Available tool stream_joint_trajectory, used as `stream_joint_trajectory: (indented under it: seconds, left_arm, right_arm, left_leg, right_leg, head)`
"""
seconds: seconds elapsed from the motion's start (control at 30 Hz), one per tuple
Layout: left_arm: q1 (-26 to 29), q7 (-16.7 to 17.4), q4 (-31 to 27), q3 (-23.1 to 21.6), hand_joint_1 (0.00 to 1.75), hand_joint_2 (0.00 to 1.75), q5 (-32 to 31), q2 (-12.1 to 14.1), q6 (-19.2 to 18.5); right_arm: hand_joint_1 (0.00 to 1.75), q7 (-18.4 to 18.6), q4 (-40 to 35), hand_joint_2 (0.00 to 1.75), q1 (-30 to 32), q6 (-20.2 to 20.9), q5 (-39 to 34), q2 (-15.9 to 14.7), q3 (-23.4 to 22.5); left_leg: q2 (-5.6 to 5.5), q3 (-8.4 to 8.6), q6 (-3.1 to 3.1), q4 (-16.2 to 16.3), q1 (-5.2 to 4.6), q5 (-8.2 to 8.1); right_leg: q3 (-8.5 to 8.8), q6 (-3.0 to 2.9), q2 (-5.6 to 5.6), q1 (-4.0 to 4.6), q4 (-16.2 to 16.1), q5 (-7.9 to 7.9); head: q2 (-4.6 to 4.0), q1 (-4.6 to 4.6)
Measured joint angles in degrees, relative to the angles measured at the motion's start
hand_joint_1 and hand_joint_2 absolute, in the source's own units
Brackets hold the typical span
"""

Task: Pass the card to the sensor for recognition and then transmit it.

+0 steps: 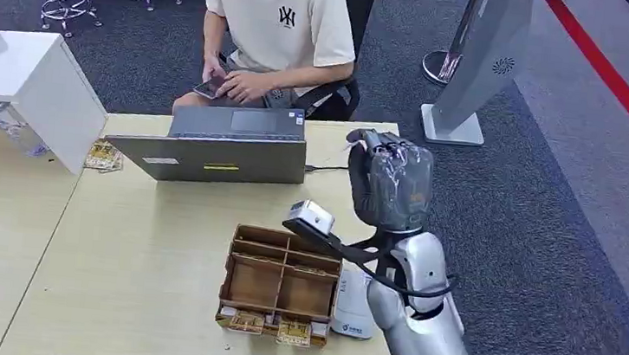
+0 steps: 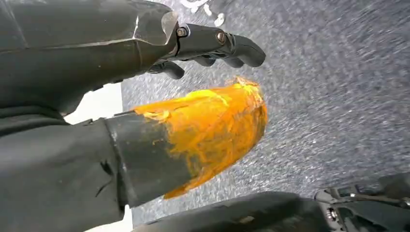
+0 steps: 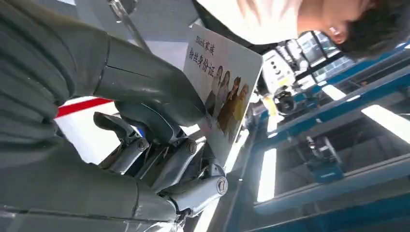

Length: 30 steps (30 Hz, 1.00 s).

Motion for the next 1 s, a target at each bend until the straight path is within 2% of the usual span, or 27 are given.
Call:
stream_joint_trajectory:
  seconds: [0.2, 0.43, 0.63, 0.93, 0.97, 1.0]
  left_arm:
    - [-1.19, 0.24, 0.46, -1.86, 0.00, 0.00, -1.97, 0.24, -0.53]
    - [-2.04, 1.09, 0.92, -3.91, 0.00, 0.00, -3.63, 0.46, -1.42]
    - [-2.76, 1.92, 0.92, -5.60, 0.00, 0.00, -3.78, 0.50, -2.23]
    - [-3.40, 2.43, 0.92, -7.28, 0.00, 0.00, -3.80, 0.66, -2.80]
    - [-3.42, 2.51, 0.92, -7.50, 0.00, 0.00, -3.80, 0.68, -2.89]
    - [-3.42, 2.58, 0.92, -7.63, 0.00, 0.00, -3.80, 0.68, -2.89]
  right_arm:
    - [1.75, -0.35, 8.98, 1.75, -7.30, 0.00, 3.94, 4.34, 0.48]
    - [1.75, -1.07, 15.42, 1.75, -11.94, -0.02, 7.78, 7.65, -2.01]
    - [1.75, 0.53, 18.42, 1.75, -13.95, -0.02, 10.76, 8.57, -4.09]
    - [1.75, 4.07, 20.32, 1.75, -14.77, -0.07, 13.23, 8.51, -4.67]
    - [0.10, 4.43, 20.56, 1.75, -14.77, -0.06, 13.49, 8.42, -4.72]
    - [0.00, 4.96, 20.73, 1.75, -14.76, -0.07, 13.73, 8.31, -4.76]
  left_leg:
    - [-0.02, -0.01, 0.00, 0.00, -0.01, 0.00]
    - [-0.05, -0.03, 0.00, 0.01, -0.01, 0.00]
    - [-0.05, -0.02, 0.00, 0.01, -0.02, 0.00]
    - [-0.05, -0.02, 0.00, 0.02, -0.01, 0.00]
    - [-0.05, -0.03, 0.00, 0.01, -0.01, 0.00]
    - [-0.05, -0.03, 0.00, 0.01, -0.01, 0.00]
  right_leg:
    - [0.00, 0.00, 0.00, -0.01, 0.00, 0.00]
    - [-0.01, 0.00, -0.03, -0.01, -0.01, 0.00]
    - [0.00, 0.01, -0.03, -0.01, -0.01, 0.00]
    - [-0.02, 0.01, -0.02, -0.01, -0.01, 0.00]
    - [-0.03, 0.01, -0.02, -0.01, -0.01, 0.00]
    - [-0.03, 0.01, -0.02, -0.01, -0.01, 0.00]
  head:
    - [0.00, -0.02]
    - [0.00, 0.00]
    - [0.00, 0.00]
    - [0.00, 0.00]
    - [0.00, 0.00]
    - [0.00, -0.02]
